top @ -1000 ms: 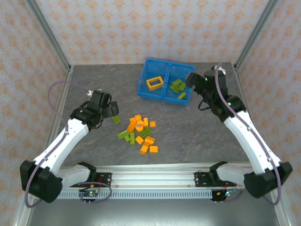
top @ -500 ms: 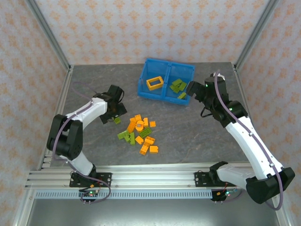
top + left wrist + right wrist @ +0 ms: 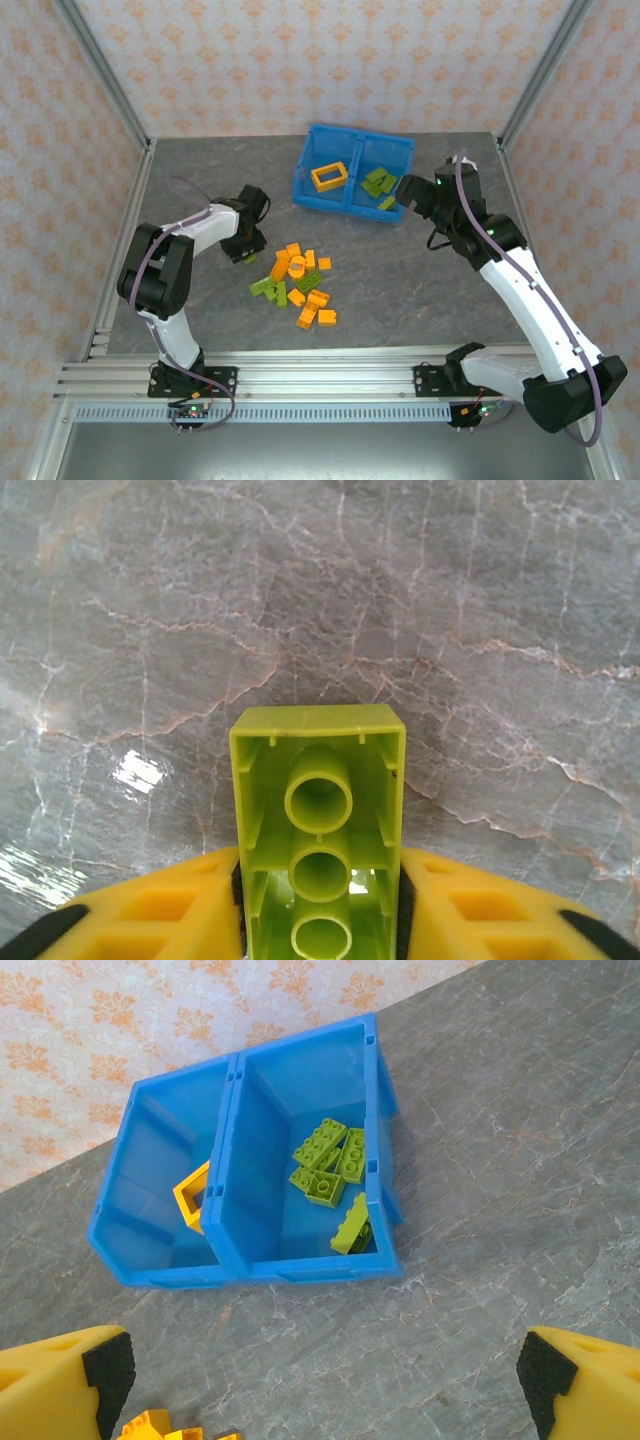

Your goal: Sort the legos into containers by color

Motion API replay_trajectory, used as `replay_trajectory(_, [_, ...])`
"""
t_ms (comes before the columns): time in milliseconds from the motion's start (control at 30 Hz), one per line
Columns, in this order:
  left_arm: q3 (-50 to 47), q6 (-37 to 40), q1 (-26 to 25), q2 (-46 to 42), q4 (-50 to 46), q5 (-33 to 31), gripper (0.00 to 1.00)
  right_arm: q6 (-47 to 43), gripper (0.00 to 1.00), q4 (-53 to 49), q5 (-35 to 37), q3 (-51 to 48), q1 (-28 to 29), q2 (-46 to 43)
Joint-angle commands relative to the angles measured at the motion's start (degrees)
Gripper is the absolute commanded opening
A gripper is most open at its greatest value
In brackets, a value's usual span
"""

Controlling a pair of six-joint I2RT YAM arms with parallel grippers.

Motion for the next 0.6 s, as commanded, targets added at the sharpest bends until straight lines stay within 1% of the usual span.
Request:
replay_trajectory(0, [0.0, 0.2, 0.7, -2.0, -0.6, -0.4, 0.34, -0.5, 0.99, -1.8, -0.2, 1.1, 0.0, -0.6])
replay_trajectory(100, [2.2, 1.5, 0.7, -4.5, -3.1, 0.2, 0.29, -0.2, 0.99, -2.0, -0.3, 1.7, 0.0, -0.6])
replay_trajectory(233, [7.0, 3.0, 0.1, -10.4, -6.6, 1.6, 0.28, 0.5, 1.00, -1.5, -1.0, 2.1, 0.0, -0.6])
replay_trajectory(300, [10.4, 3.9, -1.3, -13.4, -7.2, 2.0, 0.27, 0.8, 0.99, -1.5, -1.2, 2.4, 0.0, -0.6])
replay_trajectory(367, [14.9, 5.3, -3.8, -15.2, -6.8, 2.3, 0.27, 1.1, 0.99, -1.6, -1.2, 2.8, 0.0, -0.7])
replay_trajectory(433, [20.8, 6.7, -7.3, -15.0, -6.4, 1.9, 0.27, 1.2, 0.99, -1.5, -1.5, 3.0, 0.0, -0.7])
replay_trajectory(567, [33.0, 9.3, -15.0, -9.2, -5.0, 1.2, 0.27, 1.5, 0.99, -1.4, -1.9, 3.2, 0.0, -1.6])
